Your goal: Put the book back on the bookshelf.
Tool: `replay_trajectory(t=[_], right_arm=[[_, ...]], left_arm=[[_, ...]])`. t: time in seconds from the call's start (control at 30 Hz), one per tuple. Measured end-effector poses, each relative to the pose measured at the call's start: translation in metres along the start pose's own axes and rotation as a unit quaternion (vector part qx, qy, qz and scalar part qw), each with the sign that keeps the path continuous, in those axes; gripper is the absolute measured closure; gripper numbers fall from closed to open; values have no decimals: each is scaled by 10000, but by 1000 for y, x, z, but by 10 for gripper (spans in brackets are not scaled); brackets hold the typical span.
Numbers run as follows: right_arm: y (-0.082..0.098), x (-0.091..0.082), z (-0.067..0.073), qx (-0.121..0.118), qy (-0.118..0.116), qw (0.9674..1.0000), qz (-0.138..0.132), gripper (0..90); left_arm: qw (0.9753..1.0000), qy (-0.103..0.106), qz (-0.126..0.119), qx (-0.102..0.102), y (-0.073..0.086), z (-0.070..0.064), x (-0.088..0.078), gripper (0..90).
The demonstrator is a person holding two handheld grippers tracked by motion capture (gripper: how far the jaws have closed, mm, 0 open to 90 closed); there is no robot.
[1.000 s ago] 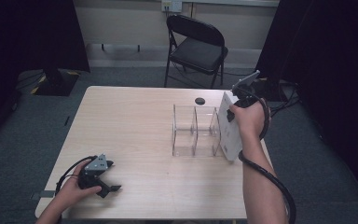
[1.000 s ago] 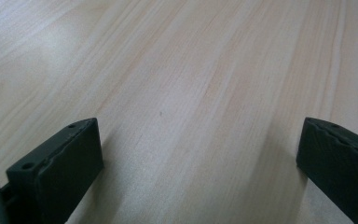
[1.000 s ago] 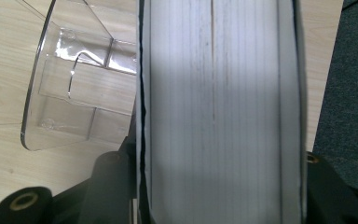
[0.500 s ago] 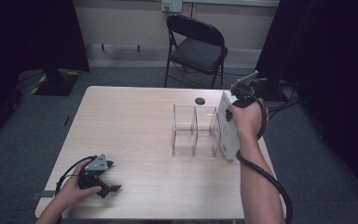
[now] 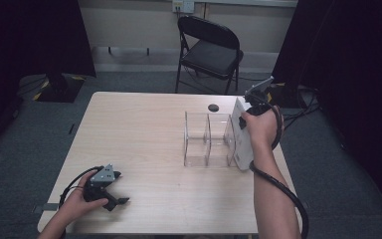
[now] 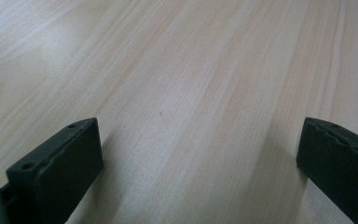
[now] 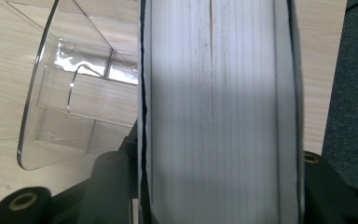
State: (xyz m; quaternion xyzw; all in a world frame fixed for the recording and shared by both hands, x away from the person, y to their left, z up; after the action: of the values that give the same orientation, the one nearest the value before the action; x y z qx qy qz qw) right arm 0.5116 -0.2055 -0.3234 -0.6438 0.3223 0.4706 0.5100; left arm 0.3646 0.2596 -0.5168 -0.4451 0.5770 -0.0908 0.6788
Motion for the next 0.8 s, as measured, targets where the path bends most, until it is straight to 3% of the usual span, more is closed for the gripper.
replay_trajectory(t=[0.4,0.8], right_arm=[[2,3,1,7,38,10000,-86,509],[7,0,-5,74,-168,9998,-117,448]], left_arm=[[10000,0,2,2,0,0,0,0],[10000,3,-2,3,0,0,0,0]])
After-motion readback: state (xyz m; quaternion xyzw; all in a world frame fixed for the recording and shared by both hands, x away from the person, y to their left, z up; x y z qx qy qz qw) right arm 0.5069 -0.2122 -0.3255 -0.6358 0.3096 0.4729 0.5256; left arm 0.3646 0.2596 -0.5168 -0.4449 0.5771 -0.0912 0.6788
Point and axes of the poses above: each handheld gripper's, and its own axes: x roughly forward along the jaws, y roughly out of its underside, z roughly to its left, the point moved 2 cm from there along x, roughly forward along the jaws, and after that the axes turned 4 degrees about -x, right-handed, at the moved point
